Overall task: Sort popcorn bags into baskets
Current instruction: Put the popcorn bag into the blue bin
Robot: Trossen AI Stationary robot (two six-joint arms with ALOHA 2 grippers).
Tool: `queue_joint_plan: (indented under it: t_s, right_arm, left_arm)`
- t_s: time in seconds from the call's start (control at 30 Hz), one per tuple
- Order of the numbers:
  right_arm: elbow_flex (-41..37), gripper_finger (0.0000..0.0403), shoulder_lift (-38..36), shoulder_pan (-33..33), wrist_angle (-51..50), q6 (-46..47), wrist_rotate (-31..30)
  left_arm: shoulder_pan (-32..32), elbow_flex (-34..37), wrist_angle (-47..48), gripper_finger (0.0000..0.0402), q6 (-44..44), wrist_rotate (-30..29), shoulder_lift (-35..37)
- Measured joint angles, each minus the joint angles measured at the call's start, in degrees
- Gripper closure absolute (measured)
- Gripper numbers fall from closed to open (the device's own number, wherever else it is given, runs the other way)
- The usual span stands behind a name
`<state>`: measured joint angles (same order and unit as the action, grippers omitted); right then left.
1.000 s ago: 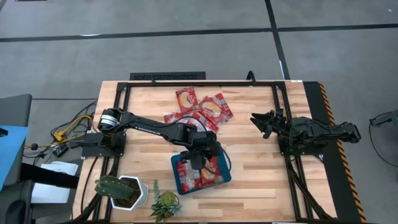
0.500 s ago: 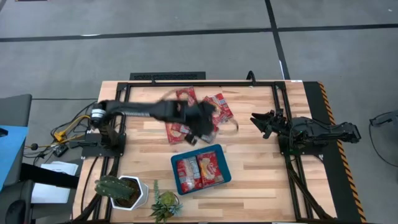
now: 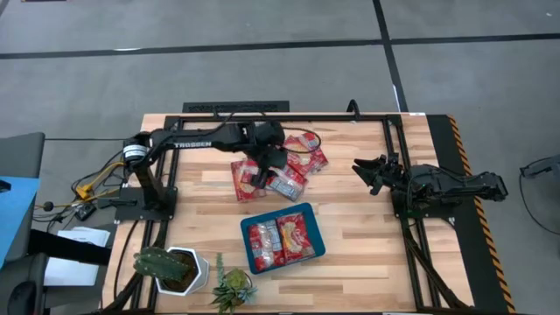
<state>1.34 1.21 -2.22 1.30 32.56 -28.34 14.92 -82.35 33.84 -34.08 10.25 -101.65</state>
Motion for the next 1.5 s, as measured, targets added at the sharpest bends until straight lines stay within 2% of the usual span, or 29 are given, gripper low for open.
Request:
queue_joint_plan:
  t_s: [0.17,0.27,0.47,0.77,0.93,1.0,1.1,1.33,1.5]
  right_arm:
    - [0.0,0.0168,0.0,0.1,0.0,0.0,-0.2]
    - [0.0,0.0168,0.0,0.1,0.0,0.0,-0.2]
    - [0.0,0.0168,0.0,0.2,0.0,-0.1,-0.3]
    - [0.0,0.0168,0.9,0.2,0.0,-0.2,-1.8]
    - [0.0,0.0168,1.4,0.0,0.0,0.0,-1.7]
    - [0.0,0.0168,1.4,0.1,0.0,0.0,-1.7]
    - [0.0,0.0168,1.4,0.1,0.1,0.0,-1.7]
    - [0.0,0.0168,1.4,0.1,0.3,0.0,-1.7]
    - [0.0,0.0168,1.4,0.1,0.4,0.0,-1.7]
  left_arm:
    - [-0.2,8.2,-15.8,0.0239,-3.5,0.0,0.0]
    - [-0.2,12.0,-22.0,0.0239,-5.6,0.0,0.0]
    - [-0.2,15.9,-22.1,0.0229,-4.5,1.7,-1.3]
    - [-0.3,15.6,-24.5,0.0195,-3.9,-1.9,-8.2]
    - [-0.3,15.5,-22.7,0.0190,-2.4,-3.1,-9.0]
    - [-0.3,15.5,-21.4,0.0202,-2.3,-3.7,-9.0]
    - [-0.4,15.5,-18.5,0.0244,-1.7,-5.3,-9.0]
    - [-0.4,15.9,-15.2,0.0387,1.1,-6.5,-8.9]
    - [-1.3,16.0,-15.1,0.0400,4.1,-8.2,-8.8]
